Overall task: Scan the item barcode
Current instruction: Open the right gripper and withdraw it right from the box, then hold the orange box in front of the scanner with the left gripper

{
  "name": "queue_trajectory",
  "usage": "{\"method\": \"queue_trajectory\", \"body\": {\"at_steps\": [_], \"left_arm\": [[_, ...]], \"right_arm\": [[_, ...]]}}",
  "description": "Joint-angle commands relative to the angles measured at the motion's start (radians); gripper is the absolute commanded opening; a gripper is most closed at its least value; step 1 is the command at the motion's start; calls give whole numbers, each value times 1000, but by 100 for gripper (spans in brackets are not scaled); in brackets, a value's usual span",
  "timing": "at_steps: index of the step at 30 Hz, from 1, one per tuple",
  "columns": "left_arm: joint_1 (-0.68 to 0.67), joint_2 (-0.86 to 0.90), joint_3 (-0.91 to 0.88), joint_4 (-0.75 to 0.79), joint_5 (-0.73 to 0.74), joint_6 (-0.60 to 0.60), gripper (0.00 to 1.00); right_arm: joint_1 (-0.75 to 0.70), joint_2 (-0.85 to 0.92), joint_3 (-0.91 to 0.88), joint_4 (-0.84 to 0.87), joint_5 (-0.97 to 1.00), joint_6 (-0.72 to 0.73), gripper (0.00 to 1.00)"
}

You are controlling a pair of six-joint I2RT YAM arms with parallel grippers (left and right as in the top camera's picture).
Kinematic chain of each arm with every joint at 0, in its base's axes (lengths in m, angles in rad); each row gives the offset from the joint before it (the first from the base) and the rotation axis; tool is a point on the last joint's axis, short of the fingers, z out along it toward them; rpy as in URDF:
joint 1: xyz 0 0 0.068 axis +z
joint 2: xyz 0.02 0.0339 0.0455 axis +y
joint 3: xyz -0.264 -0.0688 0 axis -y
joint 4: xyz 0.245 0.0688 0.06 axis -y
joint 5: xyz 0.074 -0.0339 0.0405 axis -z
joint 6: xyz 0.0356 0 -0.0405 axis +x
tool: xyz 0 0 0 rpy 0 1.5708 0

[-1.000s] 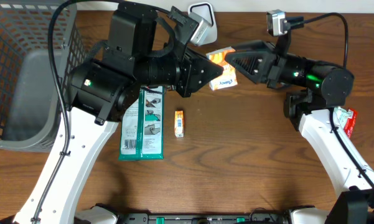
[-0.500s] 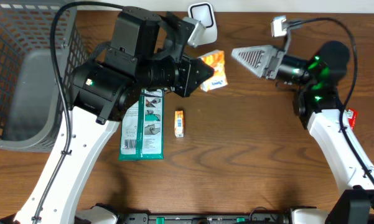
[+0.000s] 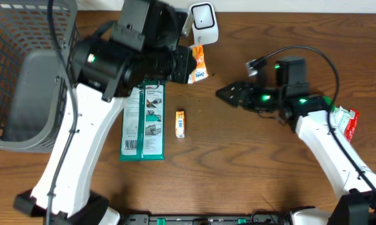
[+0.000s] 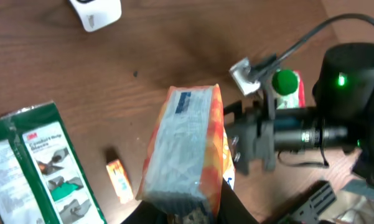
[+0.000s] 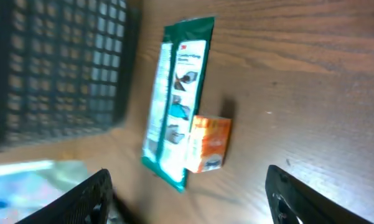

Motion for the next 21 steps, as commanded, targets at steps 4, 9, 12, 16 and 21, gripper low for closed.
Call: {"method": "queue_trajectory", "body": {"at_steps": [4,9,12,16,21], "left_arm": [[-4,153,34,-20,71,88,7],[-14,228,34,-24,-153,170,7],[-22,247,34,-3,-302,204,7],[-22,251,34,149,-393,342,7],[-22,260,31,346,-403,587,7]], "right_arm": [[76,-10,6,-34,113,-106,67],[61,-10,6,-109,114,-171,68],[63,-10,6,-167,162,-181,76],[63,-10,6,-270,281,-181,98],[63,-10,6,-363,439,-181,99]]}}
